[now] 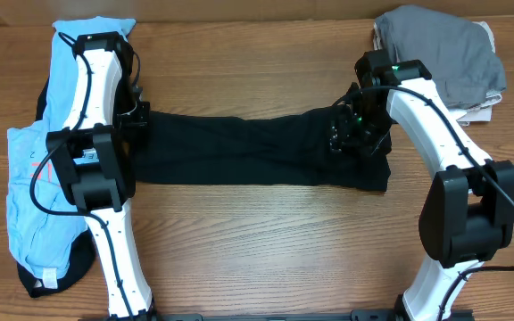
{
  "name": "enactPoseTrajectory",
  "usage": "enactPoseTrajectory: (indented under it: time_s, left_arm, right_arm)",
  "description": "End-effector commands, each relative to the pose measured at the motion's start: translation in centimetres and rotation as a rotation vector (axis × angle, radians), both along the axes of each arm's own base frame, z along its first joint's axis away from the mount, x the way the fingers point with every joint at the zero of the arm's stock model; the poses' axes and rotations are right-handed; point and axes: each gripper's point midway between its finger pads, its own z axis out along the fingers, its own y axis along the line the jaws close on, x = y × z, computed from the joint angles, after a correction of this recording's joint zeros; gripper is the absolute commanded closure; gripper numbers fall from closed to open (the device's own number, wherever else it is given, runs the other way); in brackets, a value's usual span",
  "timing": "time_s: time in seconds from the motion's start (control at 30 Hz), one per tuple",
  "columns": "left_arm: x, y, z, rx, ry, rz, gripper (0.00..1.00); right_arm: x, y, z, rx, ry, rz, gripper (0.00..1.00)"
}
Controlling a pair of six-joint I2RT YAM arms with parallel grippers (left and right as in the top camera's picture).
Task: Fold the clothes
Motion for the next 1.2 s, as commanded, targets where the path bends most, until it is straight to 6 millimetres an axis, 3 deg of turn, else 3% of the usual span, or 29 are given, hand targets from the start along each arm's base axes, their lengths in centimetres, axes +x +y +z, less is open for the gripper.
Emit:
enactPoseTrajectory:
  time_s: [0.0, 0.17, 0.37, 0.53, 0.67, 0.77, 0.97, 1.17]
  left_arm:
    - [0.2, 0.3, -0.7, -0.027, -0.008, -0.037, 0.94]
    - [2.1, -0.6, -2.0, -0.169, -0.099, -0.152, 0.82]
    - [1.8, -0.3, -2.1, -0.244, -0.105, -0.215, 0.75]
    - [1.2, -2.2, -0.9, -0.413, -0.131, -0.267, 0.72]
    - [1.2, -2.1, 0.1, -0.408, -0.146, -0.277, 0.69]
    - [1.2, -2.1, -0.1, -0.409, -0.146, -0.296, 0.63]
    - [1.0, -1.5, -1.0, -0.401, -0.143, -0.300, 0.61]
    - [1.1, -1.1, 0.3, -0.414, -0.162, -0.282, 0.56]
  right_arm:
    - [0.0, 0.1, 1.3, 0.012, -0.038, 0.006, 0.09]
    - [-0.1, 0.1, 1.3, 0.011, -0.034, 0.006, 0.00]
    - [-0.4, 0.0, 1.3, 0.009, -0.021, 0.006, 0.00]
    - [-0.4, 0.0, 1.3, 0.009, -0.023, 0.010, 0.00]
    - [-0.4, 0.0, 1.3, 0.009, -0.023, 0.010, 0.00]
    - [-0.4, 0.0, 1.3, 0.009, -0.022, 0.010, 0.00]
    - [-0.6, 0.0, 1.3, 0.008, -0.015, 0.010, 0.00]
    - [-0.5, 0.0, 1.3, 0.009, -0.019, 0.010, 0.00]
